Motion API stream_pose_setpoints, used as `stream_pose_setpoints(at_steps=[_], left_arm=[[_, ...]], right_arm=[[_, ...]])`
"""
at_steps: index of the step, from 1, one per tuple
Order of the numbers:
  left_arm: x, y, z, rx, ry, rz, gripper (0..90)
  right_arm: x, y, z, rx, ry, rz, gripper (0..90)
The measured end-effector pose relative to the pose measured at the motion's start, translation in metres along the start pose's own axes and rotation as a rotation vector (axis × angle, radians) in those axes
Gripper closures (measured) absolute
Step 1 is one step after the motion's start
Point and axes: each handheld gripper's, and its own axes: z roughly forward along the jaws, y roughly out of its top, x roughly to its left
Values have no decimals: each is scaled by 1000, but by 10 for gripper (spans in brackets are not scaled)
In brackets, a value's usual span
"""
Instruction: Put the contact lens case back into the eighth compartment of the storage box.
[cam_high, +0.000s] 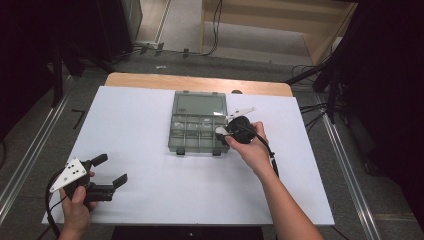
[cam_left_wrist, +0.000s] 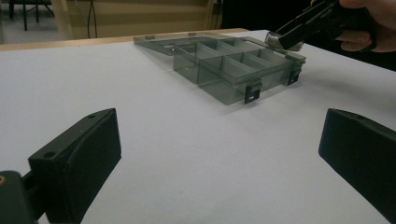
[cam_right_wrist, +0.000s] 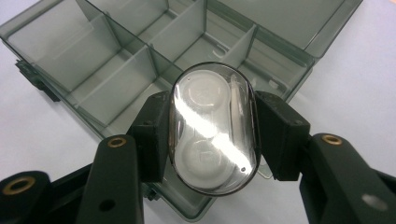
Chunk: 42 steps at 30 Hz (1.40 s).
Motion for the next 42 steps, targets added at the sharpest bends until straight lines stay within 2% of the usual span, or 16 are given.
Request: stream_pose_setpoints(at_steps=[13, 15, 18, 25, 30, 34, 38, 40, 42], left_arm=[[0, 0, 0, -1, 0, 1, 0], [0, 0, 0, -2, -1, 0, 0], [0, 0, 0, -1, -1, 1, 0], [0, 0, 0, -1, -2, 0, 0], [0, 0, 1, 1, -3, 4, 0], [0, 0, 1, 1, -3, 2, 0], [0, 0, 1, 2, -3, 3, 0], [0, 0, 1, 2, -2, 3, 0], [0, 0, 1, 3, -2, 3, 0]], right_arm=[[3, -3, 7, 24, -23, 13, 454], [2, -3, 7, 23, -7, 19, 410], [2, -3, 6, 19, -7, 29, 368], [-6, -5, -2, -28, 26, 79, 361], [-11, -5, -3, -39, 42, 113, 415], [-9, -7, 1, -8, 36, 96, 486], [-4, -9, 2, -7, 5, 77, 593], [-3, -10, 2, -7, 5, 79, 644], [-2, -10, 3, -2, 4, 69, 651]])
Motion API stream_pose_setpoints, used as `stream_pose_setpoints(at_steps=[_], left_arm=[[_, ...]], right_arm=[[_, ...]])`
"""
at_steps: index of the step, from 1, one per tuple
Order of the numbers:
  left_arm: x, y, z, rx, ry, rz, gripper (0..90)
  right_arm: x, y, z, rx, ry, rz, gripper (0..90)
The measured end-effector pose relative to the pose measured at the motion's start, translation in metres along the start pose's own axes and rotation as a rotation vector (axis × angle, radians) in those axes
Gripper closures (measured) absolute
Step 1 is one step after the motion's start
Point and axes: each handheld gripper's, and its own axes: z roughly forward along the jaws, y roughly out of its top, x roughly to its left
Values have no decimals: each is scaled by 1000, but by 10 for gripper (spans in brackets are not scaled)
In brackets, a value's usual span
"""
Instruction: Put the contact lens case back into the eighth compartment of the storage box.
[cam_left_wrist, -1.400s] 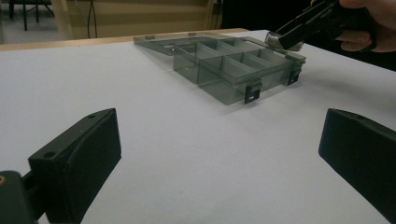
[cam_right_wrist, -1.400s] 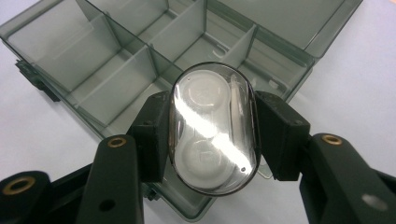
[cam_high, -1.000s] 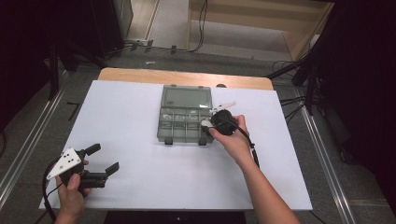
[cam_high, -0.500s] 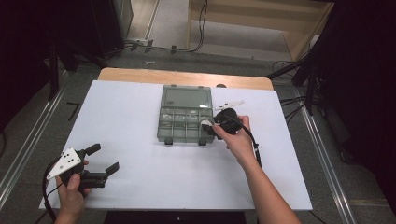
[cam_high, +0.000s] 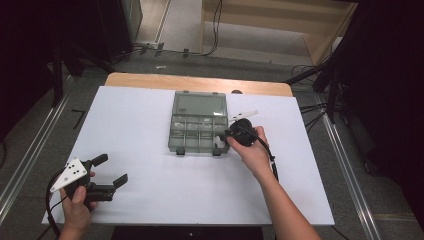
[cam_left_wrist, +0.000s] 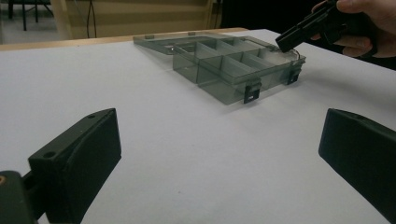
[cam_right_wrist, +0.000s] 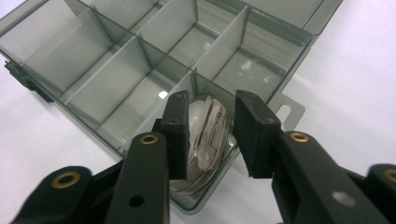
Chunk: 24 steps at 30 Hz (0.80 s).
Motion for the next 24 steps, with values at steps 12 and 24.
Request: stream_pose_setpoints(at_steps=[12, 24], left_arm=[[0, 0, 1, -1, -2, 1, 0], [-1, 2, 1, -6, -1, -3, 0]], right_arm=[[3, -3, 3, -19, -18, -3, 757], [2, -5, 7, -64, -17, 16, 720]])
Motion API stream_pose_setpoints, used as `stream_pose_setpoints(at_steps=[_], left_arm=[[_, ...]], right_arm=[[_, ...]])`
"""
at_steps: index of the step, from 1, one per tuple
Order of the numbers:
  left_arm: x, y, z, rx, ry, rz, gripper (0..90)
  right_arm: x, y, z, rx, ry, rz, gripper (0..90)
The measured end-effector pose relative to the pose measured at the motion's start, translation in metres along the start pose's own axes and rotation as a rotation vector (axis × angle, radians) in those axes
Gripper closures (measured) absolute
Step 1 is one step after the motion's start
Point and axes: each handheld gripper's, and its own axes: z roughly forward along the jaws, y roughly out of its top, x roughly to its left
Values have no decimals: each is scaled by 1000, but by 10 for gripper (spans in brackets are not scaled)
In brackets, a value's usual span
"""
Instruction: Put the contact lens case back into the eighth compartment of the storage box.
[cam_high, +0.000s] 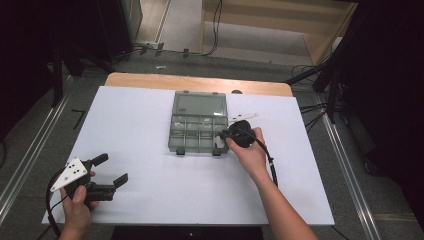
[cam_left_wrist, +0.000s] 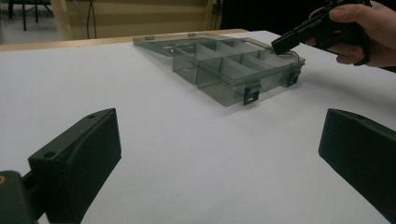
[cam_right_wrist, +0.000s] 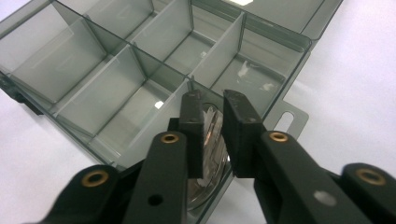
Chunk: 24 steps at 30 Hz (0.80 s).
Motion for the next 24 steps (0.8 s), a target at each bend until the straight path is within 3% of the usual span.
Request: stream_pose_setpoints(at_steps=[3, 9, 15, 24], left_arm=[[-2, 1, 2, 2, 0, 2, 0], [-6, 6, 6, -6, -2, 6, 0], [-10, 11, 12, -2, -9, 17, 0], [-15, 21, 21, 0, -16, 29, 0]], right_arm=[[-1, -3, -4, -34, 27, 8, 646], [-7, -4, -18, -97, 80, 21, 387], [-10, -5, -30, -150, 88, 1, 150], [-13, -10, -42, -215, 132, 7, 0]])
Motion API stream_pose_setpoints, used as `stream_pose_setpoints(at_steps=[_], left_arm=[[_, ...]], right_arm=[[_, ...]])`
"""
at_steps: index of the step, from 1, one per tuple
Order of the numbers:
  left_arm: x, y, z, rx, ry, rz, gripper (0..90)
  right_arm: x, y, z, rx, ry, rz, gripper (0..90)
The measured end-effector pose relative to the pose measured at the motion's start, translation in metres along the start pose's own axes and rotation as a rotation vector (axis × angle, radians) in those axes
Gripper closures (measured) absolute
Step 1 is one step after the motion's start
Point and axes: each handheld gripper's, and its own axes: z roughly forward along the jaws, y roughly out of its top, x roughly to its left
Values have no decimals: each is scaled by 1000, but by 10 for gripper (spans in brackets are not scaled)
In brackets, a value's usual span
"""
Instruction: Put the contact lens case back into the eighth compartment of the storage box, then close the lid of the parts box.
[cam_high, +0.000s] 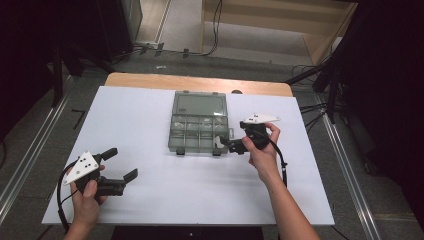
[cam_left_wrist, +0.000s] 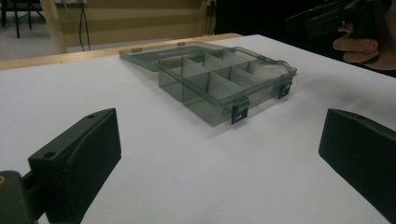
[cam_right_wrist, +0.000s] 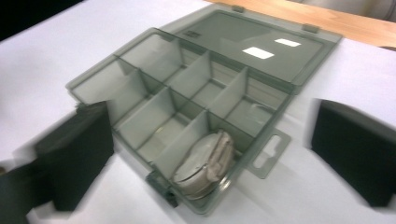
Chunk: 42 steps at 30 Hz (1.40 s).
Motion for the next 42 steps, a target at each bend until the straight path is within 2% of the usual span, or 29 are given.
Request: stream_pose_setpoints(at_steps=[8, 19, 29, 37, 42], left_arm=[[-4, 11, 11, 4, -11, 10, 0], [-6, 26, 27, 12, -35, 17, 0], [-6, 42, 45, -1, -54, 17, 0], [2, 56, 62, -22, -70, -6, 0], [10, 64, 74, -19, -59, -8, 0]], right_arm=[[-5, -4, -7, -36, -21, 11, 0], [-17, -12, -18, -69, -20, 36, 0], [-24, -16, -25, -87, -29, 48, 0], [-29, -12, -26, -102, -34, 67, 0], [-29, -7, -22, -105, -34, 63, 0]])
